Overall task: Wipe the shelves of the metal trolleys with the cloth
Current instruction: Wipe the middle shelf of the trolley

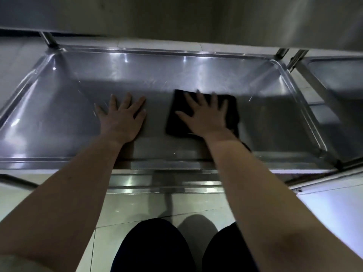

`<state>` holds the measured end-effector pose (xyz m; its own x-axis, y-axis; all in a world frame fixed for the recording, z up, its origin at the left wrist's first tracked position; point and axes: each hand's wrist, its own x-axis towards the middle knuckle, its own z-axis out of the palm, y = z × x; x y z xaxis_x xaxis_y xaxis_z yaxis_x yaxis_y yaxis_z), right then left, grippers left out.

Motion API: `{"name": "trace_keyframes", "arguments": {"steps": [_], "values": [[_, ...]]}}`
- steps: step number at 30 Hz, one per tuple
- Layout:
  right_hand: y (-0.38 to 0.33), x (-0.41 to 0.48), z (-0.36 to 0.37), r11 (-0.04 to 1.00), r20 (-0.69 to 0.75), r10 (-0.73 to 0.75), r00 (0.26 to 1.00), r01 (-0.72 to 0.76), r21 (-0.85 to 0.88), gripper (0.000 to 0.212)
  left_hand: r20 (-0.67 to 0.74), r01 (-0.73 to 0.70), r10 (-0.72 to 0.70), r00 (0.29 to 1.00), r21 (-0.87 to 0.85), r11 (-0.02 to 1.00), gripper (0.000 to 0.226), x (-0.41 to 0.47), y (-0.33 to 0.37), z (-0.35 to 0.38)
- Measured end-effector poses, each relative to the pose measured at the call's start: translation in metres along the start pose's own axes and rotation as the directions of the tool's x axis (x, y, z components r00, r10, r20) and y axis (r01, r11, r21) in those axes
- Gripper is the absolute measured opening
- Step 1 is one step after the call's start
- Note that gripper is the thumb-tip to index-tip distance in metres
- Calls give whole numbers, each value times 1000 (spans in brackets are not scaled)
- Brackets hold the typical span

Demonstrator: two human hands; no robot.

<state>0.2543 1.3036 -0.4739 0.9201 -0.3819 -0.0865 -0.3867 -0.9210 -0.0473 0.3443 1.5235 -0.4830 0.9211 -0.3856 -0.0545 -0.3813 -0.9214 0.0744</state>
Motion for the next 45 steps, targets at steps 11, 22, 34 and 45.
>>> {"name": "trace_keyframes", "arguments": {"steps": [11,22,34,45], "values": [[113,49,-14,997,-33,58,998,-57,49,80,12,30,-29,999,-22,999,53,0,-4,-1],[22,101,-13,996,14,56,998,-57,74,76,17,18,-18,1000,14,1000,53,7,7,-1],[108,130,-15,998,-78,37,996,-33,55,78,-4,25,-25,1000,-16,1000,56,8,6,0],[99,100,-15,995,-14,95,995,-95,44,76,-11,48,-48,999,-35,998,58,0,17,0]]}}
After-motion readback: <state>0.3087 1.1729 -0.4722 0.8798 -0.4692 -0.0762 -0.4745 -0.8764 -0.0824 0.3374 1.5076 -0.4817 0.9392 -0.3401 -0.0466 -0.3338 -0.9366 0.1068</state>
